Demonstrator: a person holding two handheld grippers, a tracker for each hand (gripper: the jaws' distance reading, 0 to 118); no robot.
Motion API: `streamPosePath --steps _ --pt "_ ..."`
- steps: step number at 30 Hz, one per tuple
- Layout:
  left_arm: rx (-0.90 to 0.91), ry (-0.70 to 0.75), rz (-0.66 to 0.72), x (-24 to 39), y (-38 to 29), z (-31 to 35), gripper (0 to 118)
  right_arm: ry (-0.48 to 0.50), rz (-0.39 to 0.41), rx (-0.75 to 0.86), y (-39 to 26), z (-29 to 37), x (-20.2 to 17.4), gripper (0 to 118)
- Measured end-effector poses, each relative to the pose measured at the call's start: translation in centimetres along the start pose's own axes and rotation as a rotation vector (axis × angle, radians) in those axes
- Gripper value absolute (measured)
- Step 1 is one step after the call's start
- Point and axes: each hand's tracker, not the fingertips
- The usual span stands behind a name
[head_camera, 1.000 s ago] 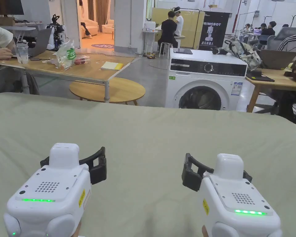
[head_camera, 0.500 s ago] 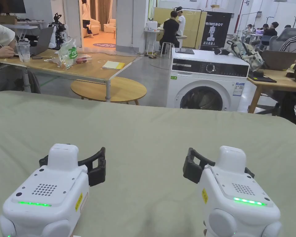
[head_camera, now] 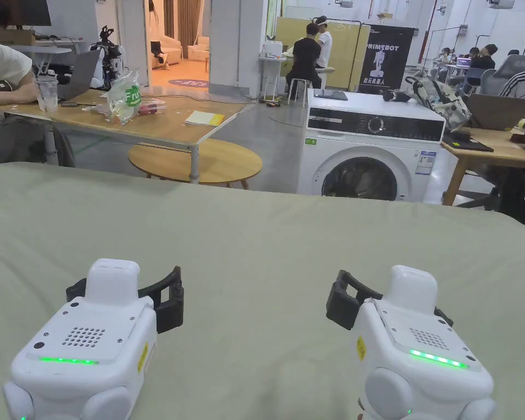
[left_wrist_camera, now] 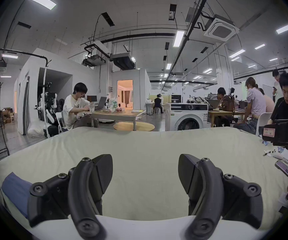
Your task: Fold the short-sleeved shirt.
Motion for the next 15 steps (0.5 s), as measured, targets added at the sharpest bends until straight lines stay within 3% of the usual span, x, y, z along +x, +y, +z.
streamPosePath --steps 7,15 --pt "0.01 0.045 -0.014 0.08 -0.22 0.05 78 -0.034 0.028 -0.017 -0.1 -0.42 -0.16 90" --pt "-0.012 -0.013 0.026 -0.14 -0.2 -0.01 78 -0.033 0.063 -0.024 -0.37 -0.73 -0.58 90"
